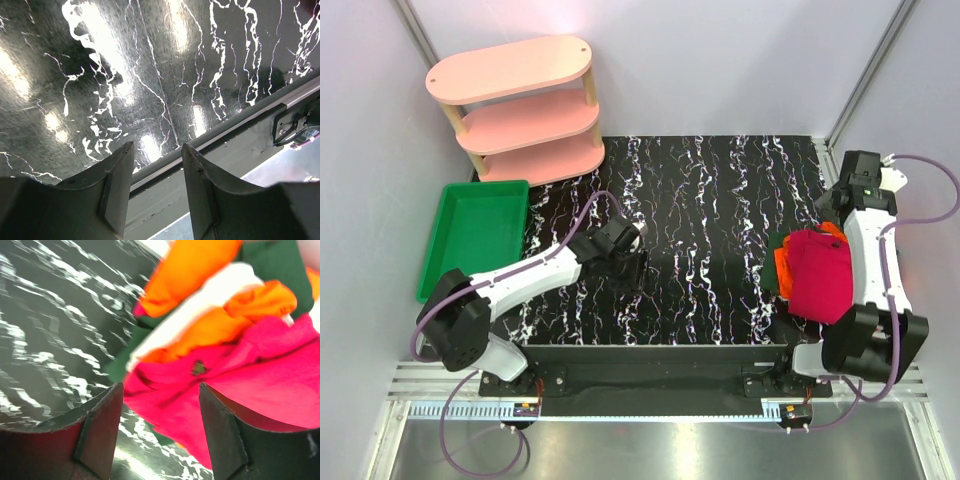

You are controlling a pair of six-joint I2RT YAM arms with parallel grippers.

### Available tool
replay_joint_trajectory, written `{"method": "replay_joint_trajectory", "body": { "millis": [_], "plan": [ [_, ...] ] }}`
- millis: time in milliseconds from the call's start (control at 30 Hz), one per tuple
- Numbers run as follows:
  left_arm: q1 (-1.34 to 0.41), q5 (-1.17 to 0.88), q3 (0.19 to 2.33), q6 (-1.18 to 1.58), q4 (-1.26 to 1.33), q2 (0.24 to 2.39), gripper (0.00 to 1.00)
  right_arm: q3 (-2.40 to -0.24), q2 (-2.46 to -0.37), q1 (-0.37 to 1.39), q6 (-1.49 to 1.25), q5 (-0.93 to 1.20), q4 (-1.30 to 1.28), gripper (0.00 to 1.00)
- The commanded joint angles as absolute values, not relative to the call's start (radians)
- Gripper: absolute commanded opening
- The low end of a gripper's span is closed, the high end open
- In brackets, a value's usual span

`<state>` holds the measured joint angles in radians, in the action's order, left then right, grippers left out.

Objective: Fold and stack the t-shirts
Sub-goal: Put the neatly folded tshirt into the corner of the board with the right arm

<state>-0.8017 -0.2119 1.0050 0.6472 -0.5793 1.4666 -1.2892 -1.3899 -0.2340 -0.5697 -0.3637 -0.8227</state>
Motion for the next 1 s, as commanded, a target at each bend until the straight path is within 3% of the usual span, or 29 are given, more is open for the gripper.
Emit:
{"method": "replay_joint_trajectory", "body": {
  "millis": [0, 267, 433, 733, 967],
  "plan": [
    [-0.821, -0.190, 0.997, 0.669, -0.551, 1.442, 0.48, -1.319, -1.293, -0.192, -0.534, -0.380, -0.785, 0.71],
    [-0.838, -0.115, 0.970, 0.684, -0.551, 1.407, 0.49, -1.253, -1.111, -0.085, -0.453, -0.189, -0.727, 0.75],
    [-0.857, -0.035, 0.940, 0.686, -0.557, 1.327, 0.51, -1.113, -0.950, 0.064, -0.411, -0.087, -0.649, 0.88],
    [-0.903, 0.225, 0.956, 0.683, -0.687, 1.264, 0.52, -0.921, -0.857, 0.317, -0.393, -0.242, -0.650, 0.98],
    [-0.907, 0.339, 1.002, 0.673, -0.755, 1.252, 0.52, -1.043, -1.144, 0.543, -0.351, -0.517, -0.591, 0.98]
  ]
}}
